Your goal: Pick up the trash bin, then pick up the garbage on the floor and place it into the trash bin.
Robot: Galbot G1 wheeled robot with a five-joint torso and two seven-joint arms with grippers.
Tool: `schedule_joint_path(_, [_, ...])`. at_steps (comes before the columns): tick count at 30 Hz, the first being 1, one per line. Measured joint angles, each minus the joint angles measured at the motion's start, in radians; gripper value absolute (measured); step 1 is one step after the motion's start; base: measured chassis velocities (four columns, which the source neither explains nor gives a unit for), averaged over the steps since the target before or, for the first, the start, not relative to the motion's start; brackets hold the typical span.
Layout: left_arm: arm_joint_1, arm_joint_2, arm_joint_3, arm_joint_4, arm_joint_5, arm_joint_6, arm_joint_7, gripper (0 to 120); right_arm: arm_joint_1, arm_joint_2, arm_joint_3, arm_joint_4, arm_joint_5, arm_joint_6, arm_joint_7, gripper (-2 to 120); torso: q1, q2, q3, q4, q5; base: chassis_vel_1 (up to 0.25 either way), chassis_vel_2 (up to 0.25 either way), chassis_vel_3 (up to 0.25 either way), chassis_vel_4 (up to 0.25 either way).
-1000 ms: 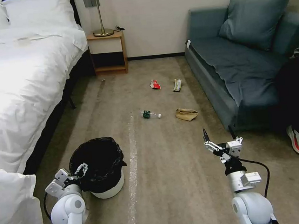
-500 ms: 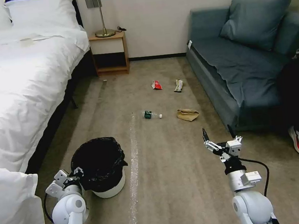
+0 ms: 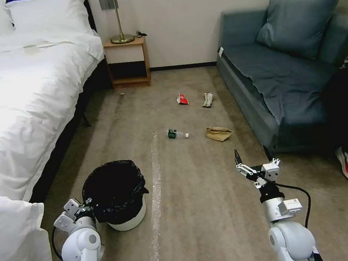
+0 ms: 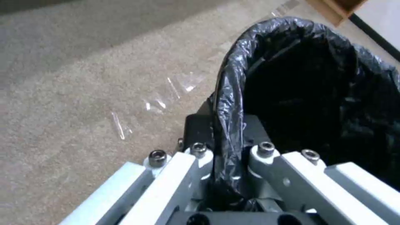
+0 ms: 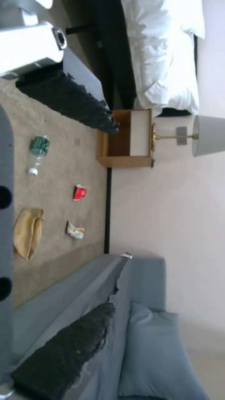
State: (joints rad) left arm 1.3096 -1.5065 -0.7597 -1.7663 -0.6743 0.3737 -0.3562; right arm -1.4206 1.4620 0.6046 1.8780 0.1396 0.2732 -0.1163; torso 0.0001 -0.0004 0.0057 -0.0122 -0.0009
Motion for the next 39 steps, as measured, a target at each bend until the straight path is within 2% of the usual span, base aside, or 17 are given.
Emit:
schedule_joint_path(1, [0.0, 0.0, 0.0, 0.0, 0.0, 0.0, 0.0, 5, 0.0, 0.0, 0.0, 0.0, 0.0, 0.0, 0.0, 100, 0.0, 0.0, 0.0, 0.0, 0.0, 0.0, 0.0, 0.0, 0.0])
schedule_joint_path(3, [0.025, 0.0, -0.001, -0.023, 0.085, -0.018, 0.045, 4, 0.0, 0.001, 0.001, 0.0, -0.001, 0.0, 0.001, 100, 0.0, 0.0, 0.0, 0.0001, -0.0015, 0.0, 0.0, 0.0, 0.0])
schedule_joint_path(4, [0.025, 0.0, -0.001, -0.023, 0.085, -0.018, 0.045, 4, 0.0, 0.001, 0.001, 0.0, -0.001, 0.0, 0.001, 100, 0.0, 0.0, 0.0, 0.0001, -0.0015, 0.0, 0.0, 0.0, 0.0])
schedule_joint_path(6, [0.043, -0.004, 0.005, -0.068, 0.176, -0.015, 0.057, 4, 0.0, 0.001, 0.004, 0.004, -0.001, -0.013, 0.009, 100, 0.0, 0.0, 0.001, -0.0009, -0.0025, 0.0, 0.0, 0.0, 0.0])
schedule_joint_path(7, [0.043, -0.004, 0.005, -0.068, 0.176, -0.015, 0.057, 4, 0.0, 0.001, 0.004, 0.004, -0.001, -0.013, 0.009, 100, 0.0, 0.0, 0.001, -0.0009, -0.0025, 0.0, 0.0, 0.0, 0.0])
schedule_joint_path(9, [0.057, -0.005, 0.006, -0.126, 0.261, -0.012, 0.058, 4, 0.0, 0.0, 0.007, 0.005, -0.002, -0.016, 0.016, 100, 0.0, 0.0, 0.0, -0.0005, 0.0004, 0.0, 0.0, 0.0, 0.0])
schedule_joint_path(10, [0.057, -0.005, 0.006, -0.126, 0.261, -0.012, 0.058, 4, 0.0, 0.0, 0.007, 0.005, -0.002, -0.016, 0.016, 100, 0.0, 0.0, 0.0, -0.0005, 0.0004, 0.0, 0.0, 0.0, 0.0])
schedule_joint_path(12, [0.068, -0.005, 0.012, -0.175, 0.325, -0.012, 0.057, 4, 0.0, 0.0, 0.009, 0.005, -0.007, -0.017, 0.02, 100, 0.0, 0.0, 0.0, 0.0001, -0.0002, 0.0, 0.0, 0.0, 0.0])
schedule_joint_path(13, [0.068, -0.005, 0.012, -0.175, 0.325, -0.012, 0.057, 4, 0.0, 0.0, 0.009, 0.005, -0.007, -0.017, 0.02, 100, 0.0, 0.0, 0.0, 0.0001, -0.0002, 0.0, 0.0, 0.0, 0.0])
schedule_joint_path(15, [0.074, -0.004, 0.02, -0.225, 0.365, -0.012, 0.051, 4, 0.002, 0.0, 0.01, 0.005, -0.013, -0.017, 0.03, 100, 0.0, 0.0, 0.0, -0.0001, 0.0003, 0.0, 0.0, 0.0, 0.0])
schedule_joint_path(23, [0.099, -0.011, 0.056, -0.309, 0.45, -0.026, 0.036, 4, 0.004, 0.006, 0.009, 0.002, -0.016, 0.001, 0.048, 100, 0.0, 0.0, 0.0, -0.0001, 0.0009, 0.0, 0.0, 0.0, 0.0])
schedule_joint_path(27, [0.12, -0.019, 0.062, -0.326, 0.471, -0.043, 0.03, 4, 0.009, 0.006, 0.0, 0.005, 0.011, -0.008, 0.093, 100, 0.0, 0.0, 0.0, 0.0001, 0.0007, 0.0, 0.0, 0.0, 0.0])
schedule_joint_path(34, [0.131, -0.017, 0.064, -0.344, 0.474, -0.052, 0.03, 4, 0.012, -0.002, -0.012, -0.001, 0.033, -0.003, 0.098, 100, 0.0, 0.0, 0.0, 0.0001, 0.0007, 0.0, 0.0, 0.0, 0.0])
schedule_joint_path(39, [0.139, -0.011, 0.065, -0.359, 0.485, -0.076, 0.064, 4, 0.01, -0.002, -0.017, -0.022, 0.036, 0.009, 0.092, 100, 0.0, 0.0, 0.0, 0.0001, 0.0008, 0.0, 0.0, 0.0, 0.0])
